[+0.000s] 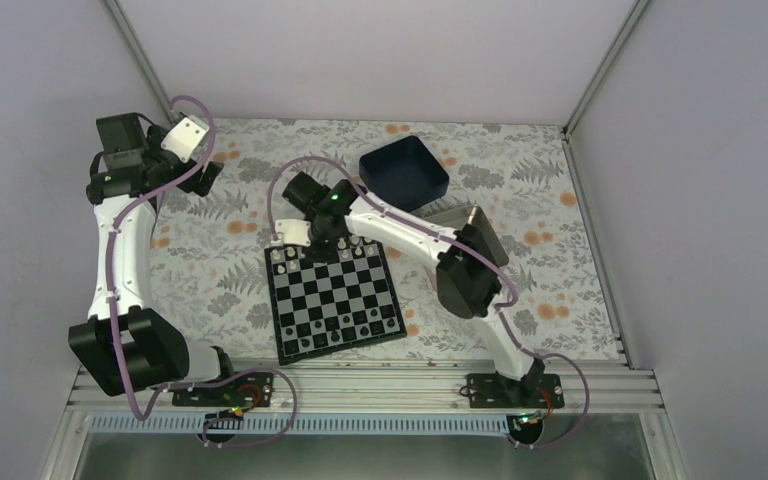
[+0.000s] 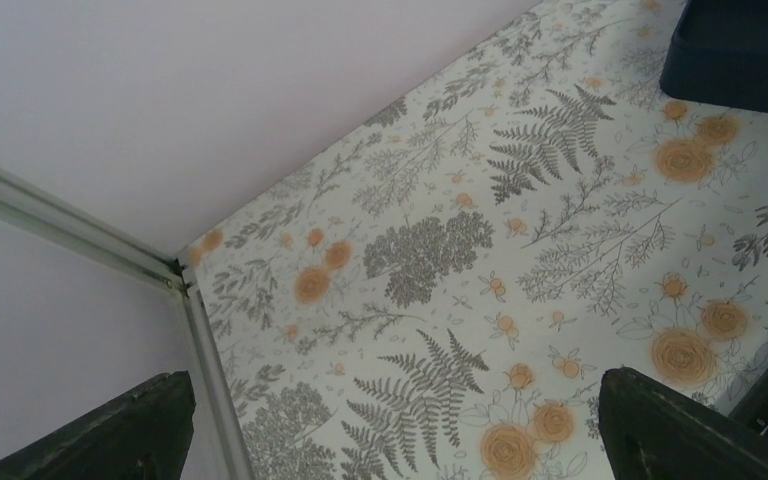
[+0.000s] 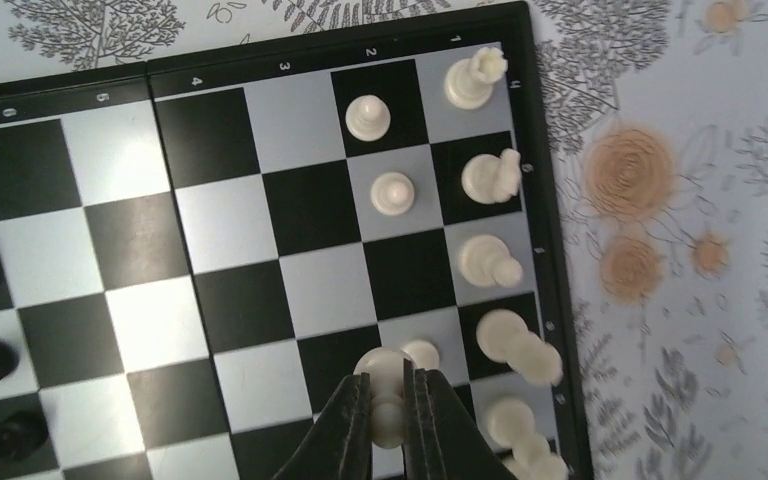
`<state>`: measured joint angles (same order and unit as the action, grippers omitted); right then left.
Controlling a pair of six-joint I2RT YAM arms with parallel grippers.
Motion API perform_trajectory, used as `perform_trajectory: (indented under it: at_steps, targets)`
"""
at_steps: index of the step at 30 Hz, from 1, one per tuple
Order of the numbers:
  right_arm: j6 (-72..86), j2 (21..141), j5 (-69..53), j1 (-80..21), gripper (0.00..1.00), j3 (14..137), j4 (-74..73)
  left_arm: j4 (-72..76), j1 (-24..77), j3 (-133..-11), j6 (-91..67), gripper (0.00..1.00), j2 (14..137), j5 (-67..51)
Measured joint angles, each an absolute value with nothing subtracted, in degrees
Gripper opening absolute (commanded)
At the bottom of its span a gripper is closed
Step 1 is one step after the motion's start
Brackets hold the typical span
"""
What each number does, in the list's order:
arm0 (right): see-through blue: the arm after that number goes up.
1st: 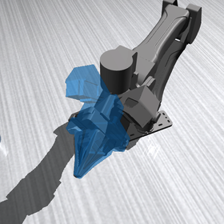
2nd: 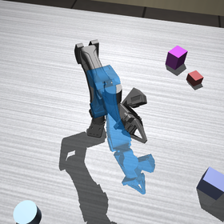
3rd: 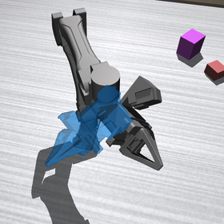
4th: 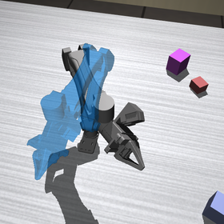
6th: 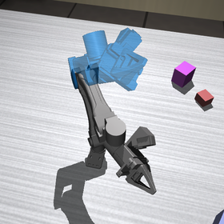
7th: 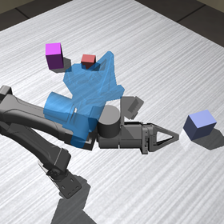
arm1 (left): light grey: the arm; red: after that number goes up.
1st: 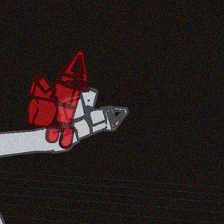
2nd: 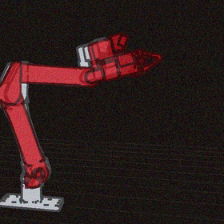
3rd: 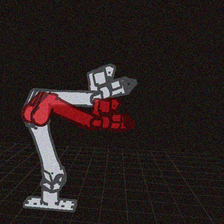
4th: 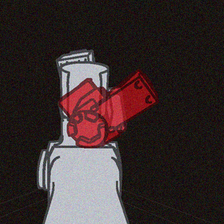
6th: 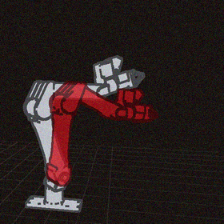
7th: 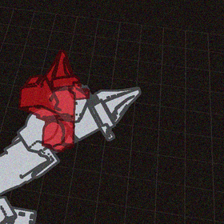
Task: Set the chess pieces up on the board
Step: Place the chess piece on the chessboard.
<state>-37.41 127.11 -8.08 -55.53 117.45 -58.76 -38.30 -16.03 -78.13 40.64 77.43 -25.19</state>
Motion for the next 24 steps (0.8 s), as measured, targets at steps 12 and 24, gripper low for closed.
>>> perform_trajectory:
  at_steps: [12, 24]
  targets:
    - [-36.95, 135.46, -8.1, -56.29, 0.05, 120.57, -58.11, -37.26, -17.23, -74.52, 39.75, 1.0, 75.94, -25.34]
    - [-36.12, 136.46, -8.03, -56.55, 0.05, 121.49, -56.16, -35.35, -19.03, -72.2, 39.88, 1.0, 75.83, -26.89]
